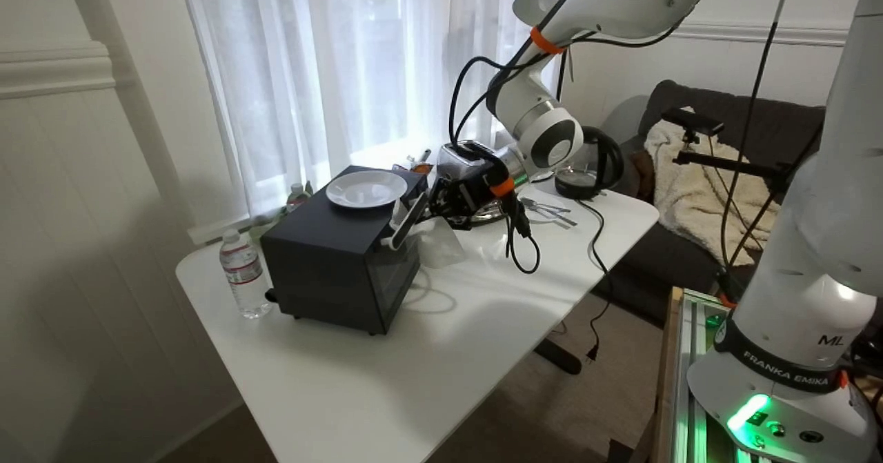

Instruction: Pick up the paper towel from the plate and use it to wipe the oven door and then place the paper towel to the right of the toaster

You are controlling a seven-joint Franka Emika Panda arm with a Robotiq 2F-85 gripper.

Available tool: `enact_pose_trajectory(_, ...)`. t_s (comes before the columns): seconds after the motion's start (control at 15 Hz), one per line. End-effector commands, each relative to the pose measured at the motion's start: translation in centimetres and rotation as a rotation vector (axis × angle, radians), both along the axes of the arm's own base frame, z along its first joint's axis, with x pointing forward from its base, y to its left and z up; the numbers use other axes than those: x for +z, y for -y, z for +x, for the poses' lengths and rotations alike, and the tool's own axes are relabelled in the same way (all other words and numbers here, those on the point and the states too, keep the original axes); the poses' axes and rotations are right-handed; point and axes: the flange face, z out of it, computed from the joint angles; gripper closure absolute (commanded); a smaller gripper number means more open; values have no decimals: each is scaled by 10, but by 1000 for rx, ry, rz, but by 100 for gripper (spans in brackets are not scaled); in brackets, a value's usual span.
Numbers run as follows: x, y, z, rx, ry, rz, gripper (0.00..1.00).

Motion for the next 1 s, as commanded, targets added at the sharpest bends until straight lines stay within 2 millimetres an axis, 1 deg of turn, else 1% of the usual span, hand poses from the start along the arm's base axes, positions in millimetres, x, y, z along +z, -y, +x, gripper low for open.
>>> enact_pose_trajectory(0.0, 3, 27, -13, -106, 23, 3, 100)
enact_pose_trajectory(0.2, -2, 48, -16, -191, 15, -20, 100)
enact_pose_trajectory(0.33, -5, 54, -16, -221, 7, -29, 100)
enact_pose_trajectory(0.4, -5, 52, -16, -218, 6, -29, 100)
enact_pose_trajectory(0.47, -6, 47, -15, -203, 2, -22, 100)
enact_pose_trajectory(0.6, -7, 30, -11, -168, -2, -23, 100)
enact_pose_trajectory(0.93, -10, -33, 4, -25, -14, -64, 100)
